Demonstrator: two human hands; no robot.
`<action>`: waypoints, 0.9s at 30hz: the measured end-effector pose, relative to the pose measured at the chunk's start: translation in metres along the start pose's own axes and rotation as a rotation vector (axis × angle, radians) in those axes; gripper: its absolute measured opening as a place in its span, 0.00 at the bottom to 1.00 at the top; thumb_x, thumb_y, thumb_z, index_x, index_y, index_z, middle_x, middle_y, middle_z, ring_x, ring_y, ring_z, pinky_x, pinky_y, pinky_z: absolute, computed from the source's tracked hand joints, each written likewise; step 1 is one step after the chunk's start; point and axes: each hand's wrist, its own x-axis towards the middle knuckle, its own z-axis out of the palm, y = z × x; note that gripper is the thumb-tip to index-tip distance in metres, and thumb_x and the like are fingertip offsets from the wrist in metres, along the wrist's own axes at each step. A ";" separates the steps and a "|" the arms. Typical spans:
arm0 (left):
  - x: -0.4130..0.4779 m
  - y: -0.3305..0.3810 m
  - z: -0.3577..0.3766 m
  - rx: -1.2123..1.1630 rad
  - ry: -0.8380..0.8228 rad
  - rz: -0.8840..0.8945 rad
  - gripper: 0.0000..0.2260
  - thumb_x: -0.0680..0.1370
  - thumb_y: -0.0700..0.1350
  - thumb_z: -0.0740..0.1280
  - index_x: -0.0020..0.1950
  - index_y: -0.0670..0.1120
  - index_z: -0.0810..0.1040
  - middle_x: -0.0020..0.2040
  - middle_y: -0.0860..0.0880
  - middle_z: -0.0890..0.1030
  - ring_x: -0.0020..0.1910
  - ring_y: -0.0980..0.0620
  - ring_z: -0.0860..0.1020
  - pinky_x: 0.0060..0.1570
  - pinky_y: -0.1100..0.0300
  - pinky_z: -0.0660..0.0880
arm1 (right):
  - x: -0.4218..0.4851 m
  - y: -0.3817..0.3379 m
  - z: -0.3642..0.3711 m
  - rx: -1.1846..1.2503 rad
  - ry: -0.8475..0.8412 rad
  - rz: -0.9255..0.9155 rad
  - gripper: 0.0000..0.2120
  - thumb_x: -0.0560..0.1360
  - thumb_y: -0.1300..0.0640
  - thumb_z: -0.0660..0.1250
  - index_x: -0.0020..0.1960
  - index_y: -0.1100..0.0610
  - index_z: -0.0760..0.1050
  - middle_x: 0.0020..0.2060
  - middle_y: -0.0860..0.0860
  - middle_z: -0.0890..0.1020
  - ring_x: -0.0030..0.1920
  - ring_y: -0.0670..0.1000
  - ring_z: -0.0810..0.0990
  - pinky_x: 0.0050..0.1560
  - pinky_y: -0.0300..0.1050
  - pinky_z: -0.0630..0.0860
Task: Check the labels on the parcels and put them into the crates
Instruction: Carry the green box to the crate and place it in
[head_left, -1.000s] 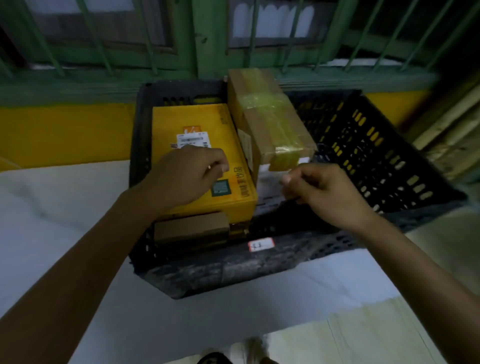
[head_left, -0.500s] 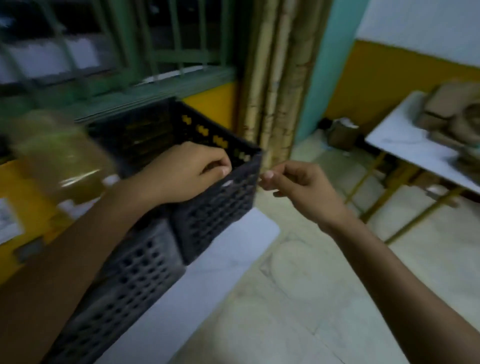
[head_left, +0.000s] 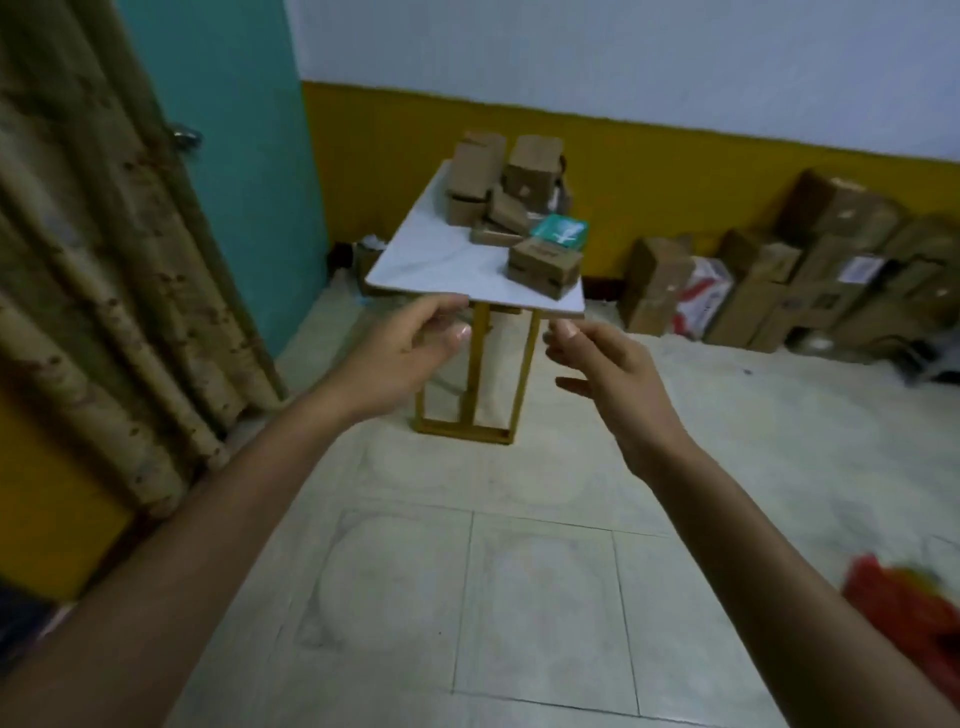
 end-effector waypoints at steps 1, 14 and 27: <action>0.021 -0.001 0.014 -0.104 -0.001 -0.049 0.16 0.80 0.51 0.62 0.68 0.54 0.71 0.63 0.57 0.73 0.63 0.60 0.71 0.52 0.72 0.69 | 0.011 0.006 -0.015 0.019 0.031 0.012 0.07 0.78 0.45 0.62 0.53 0.42 0.76 0.51 0.42 0.82 0.54 0.42 0.79 0.52 0.40 0.77; 0.303 -0.085 0.082 -0.228 -0.081 -0.199 0.16 0.80 0.54 0.60 0.68 0.56 0.70 0.68 0.54 0.72 0.67 0.53 0.70 0.65 0.49 0.70 | 0.241 0.084 -0.109 0.069 0.282 0.215 0.15 0.78 0.44 0.60 0.59 0.50 0.74 0.59 0.51 0.78 0.60 0.50 0.77 0.62 0.50 0.74; 0.525 -0.170 0.102 -0.216 -0.209 -0.309 0.09 0.81 0.54 0.60 0.61 0.60 0.69 0.49 0.69 0.71 0.49 0.65 0.73 0.40 0.70 0.69 | 0.462 0.149 -0.143 0.067 0.345 0.368 0.14 0.80 0.45 0.58 0.59 0.52 0.74 0.61 0.53 0.79 0.61 0.52 0.77 0.65 0.54 0.72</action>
